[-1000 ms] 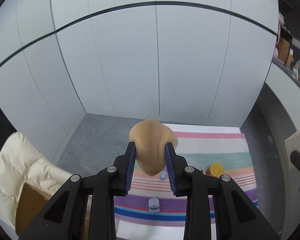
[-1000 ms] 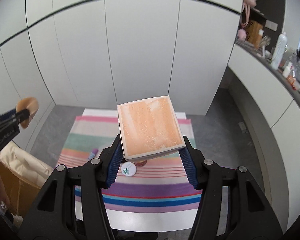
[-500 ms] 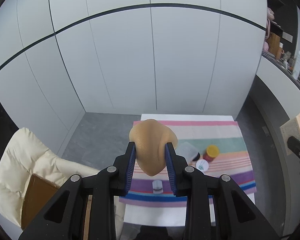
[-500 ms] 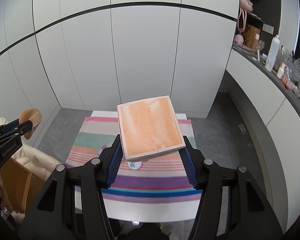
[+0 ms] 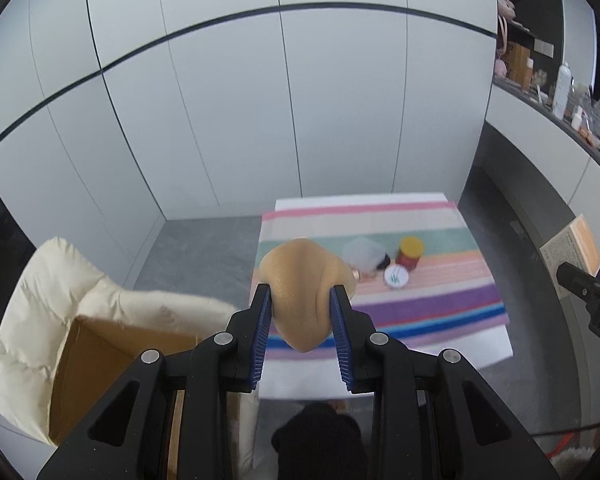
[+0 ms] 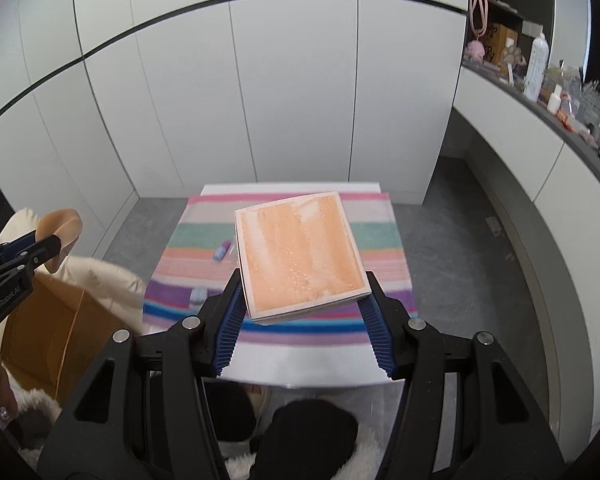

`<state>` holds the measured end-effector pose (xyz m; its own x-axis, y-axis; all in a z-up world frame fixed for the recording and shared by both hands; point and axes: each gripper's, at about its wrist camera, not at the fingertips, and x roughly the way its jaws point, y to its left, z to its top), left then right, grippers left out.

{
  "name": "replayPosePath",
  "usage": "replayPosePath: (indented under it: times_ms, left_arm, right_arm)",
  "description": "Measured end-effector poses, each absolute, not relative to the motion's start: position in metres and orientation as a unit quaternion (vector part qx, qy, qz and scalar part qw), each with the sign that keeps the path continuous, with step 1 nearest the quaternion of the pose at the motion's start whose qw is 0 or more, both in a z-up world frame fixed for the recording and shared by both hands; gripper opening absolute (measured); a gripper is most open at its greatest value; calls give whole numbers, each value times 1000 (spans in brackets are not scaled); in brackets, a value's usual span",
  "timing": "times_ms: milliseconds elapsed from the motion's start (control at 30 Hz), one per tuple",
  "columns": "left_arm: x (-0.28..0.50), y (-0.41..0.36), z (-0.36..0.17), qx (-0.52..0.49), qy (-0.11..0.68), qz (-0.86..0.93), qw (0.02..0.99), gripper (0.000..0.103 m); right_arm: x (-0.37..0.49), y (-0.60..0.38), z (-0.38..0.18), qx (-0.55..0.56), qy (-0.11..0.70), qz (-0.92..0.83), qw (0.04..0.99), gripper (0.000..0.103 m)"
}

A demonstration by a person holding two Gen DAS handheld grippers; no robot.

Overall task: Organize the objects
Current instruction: 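Carry the sponge and peach compact with both tools toward the cardboard box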

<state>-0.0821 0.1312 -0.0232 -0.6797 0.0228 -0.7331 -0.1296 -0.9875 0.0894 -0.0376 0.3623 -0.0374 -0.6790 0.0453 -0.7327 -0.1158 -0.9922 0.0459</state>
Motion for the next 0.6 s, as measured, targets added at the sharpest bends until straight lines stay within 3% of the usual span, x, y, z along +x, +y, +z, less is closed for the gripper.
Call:
replayPosePath:
  times_ms: [600]
  left_arm:
    - [-3, 101, -65, -456, 58, 887, 46, 30]
  right_arm:
    - [59, 364, -94, -472, 68, 878, 44, 58]
